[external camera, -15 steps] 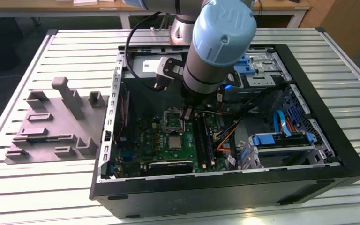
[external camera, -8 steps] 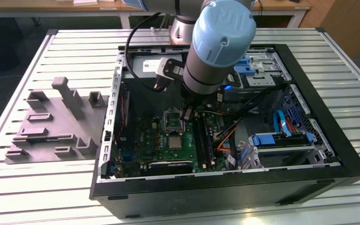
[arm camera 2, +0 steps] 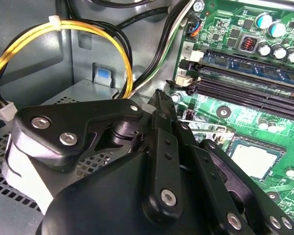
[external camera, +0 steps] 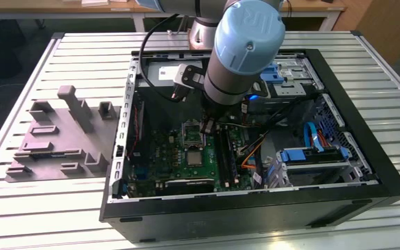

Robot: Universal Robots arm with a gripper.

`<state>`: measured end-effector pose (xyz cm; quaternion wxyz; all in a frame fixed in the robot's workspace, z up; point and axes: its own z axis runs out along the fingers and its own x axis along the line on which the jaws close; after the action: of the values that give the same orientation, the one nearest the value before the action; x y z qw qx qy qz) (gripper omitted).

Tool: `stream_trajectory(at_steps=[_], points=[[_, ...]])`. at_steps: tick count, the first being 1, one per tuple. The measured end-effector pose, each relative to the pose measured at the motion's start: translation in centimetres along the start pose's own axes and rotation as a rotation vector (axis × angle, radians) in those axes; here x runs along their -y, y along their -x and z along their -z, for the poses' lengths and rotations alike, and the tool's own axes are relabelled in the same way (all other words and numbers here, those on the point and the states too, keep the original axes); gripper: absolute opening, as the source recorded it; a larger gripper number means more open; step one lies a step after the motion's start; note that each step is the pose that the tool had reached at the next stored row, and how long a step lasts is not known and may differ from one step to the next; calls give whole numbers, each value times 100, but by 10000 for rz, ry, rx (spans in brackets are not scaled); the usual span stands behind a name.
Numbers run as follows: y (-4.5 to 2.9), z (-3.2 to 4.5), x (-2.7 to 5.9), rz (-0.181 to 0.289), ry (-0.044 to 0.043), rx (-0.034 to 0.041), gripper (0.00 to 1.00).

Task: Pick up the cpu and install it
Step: 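Close the cpu cover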

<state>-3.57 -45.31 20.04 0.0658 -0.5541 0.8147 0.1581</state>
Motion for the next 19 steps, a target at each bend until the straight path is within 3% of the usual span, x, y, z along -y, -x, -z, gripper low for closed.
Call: stream_trajectory(at_steps=[7,15,19], points=[[-1,-28,2,10,53,129,11],[-9,-55,5,10,51,121,11],[-10,-54,2,5,27,64,11]])
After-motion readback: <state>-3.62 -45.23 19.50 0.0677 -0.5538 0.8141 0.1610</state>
